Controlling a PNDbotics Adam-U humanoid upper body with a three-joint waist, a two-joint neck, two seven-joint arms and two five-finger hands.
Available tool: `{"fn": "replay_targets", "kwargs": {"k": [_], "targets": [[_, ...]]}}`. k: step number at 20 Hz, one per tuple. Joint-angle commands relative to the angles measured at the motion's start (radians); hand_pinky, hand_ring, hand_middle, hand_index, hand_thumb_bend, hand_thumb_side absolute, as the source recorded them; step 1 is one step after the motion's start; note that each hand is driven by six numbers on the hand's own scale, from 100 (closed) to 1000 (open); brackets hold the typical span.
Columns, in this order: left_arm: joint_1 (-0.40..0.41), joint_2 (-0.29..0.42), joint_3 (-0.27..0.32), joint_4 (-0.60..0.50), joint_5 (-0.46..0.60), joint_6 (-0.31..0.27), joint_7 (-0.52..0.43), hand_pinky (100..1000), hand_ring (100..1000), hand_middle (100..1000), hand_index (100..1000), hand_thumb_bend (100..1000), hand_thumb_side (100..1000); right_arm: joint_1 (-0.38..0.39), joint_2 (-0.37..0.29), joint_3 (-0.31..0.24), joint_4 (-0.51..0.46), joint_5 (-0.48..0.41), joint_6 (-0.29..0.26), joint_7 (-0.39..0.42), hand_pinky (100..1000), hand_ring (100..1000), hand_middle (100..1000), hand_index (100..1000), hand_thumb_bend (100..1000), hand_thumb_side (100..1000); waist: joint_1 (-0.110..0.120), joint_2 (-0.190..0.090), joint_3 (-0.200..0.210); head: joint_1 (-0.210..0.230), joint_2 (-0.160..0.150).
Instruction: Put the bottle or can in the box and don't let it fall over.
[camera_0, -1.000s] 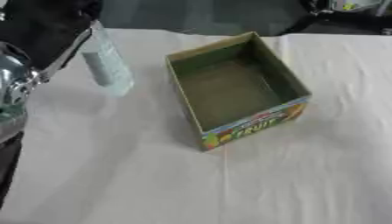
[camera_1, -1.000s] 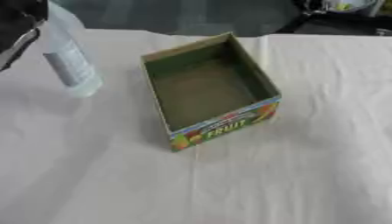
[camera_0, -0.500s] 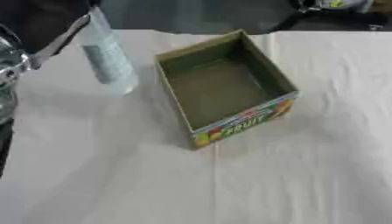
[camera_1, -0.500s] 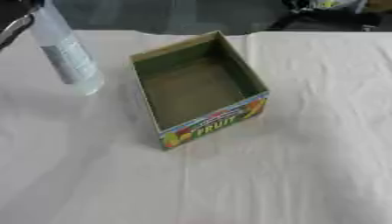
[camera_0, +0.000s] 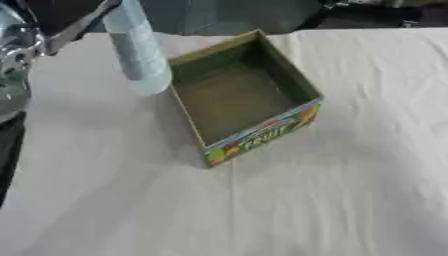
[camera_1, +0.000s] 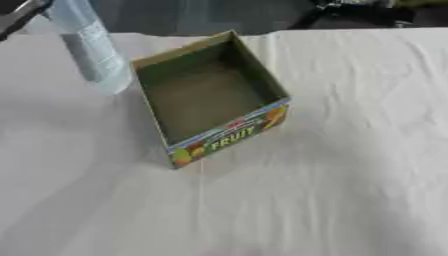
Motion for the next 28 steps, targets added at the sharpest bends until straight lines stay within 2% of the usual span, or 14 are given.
{"fn": "replay_targets", "kwargs": {"k": [1, 11, 16, 21, 28], "targets": [[-0.043, -0.003, 0.004, 0.011, 0.010, 0.000, 0.003, 169, 180, 243, 969, 389, 1000, -0.016, -0.017, -0.002, -0.017, -0.007, 0.002, 0.005, 824, 895, 1000, 978, 100, 773, 0.000, -0.025, -0.008, 0.007, -0.003], [-0.120, -0.023, -0.017, 0.109, -0.017, 0.012, 0.004, 165, 174, 240, 967, 388, 1000, -0.062, -0.002, 0.015, -0.026, -0.021, 0.014, 0.021, 824, 895, 1000, 978, 100, 771, 0.011, -0.011, -0.087, 0.061, -0.022], [-0.132, -0.035, -0.026, 0.177, -0.039, 0.023, -0.028, 156, 164, 234, 959, 389, 1000, -0.076, 0.003, 0.022, -0.028, -0.024, 0.017, 0.029, 825, 895, 1000, 979, 100, 774, 0.016, 0.001, -0.126, 0.093, -0.036], [-0.148, -0.043, -0.043, 0.269, -0.071, 0.062, -0.092, 159, 165, 236, 938, 393, 1000, -0.091, 0.009, 0.030, -0.029, -0.025, 0.018, 0.040, 825, 896, 1000, 979, 100, 776, 0.021, 0.013, -0.163, 0.122, -0.050], [-0.132, -0.062, -0.055, 0.354, -0.108, 0.095, -0.152, 149, 146, 226, 925, 392, 1000, -0.094, 0.009, 0.033, -0.027, -0.021, 0.022, 0.047, 826, 897, 1000, 980, 100, 781, 0.027, 0.022, -0.167, 0.126, -0.042]]}}
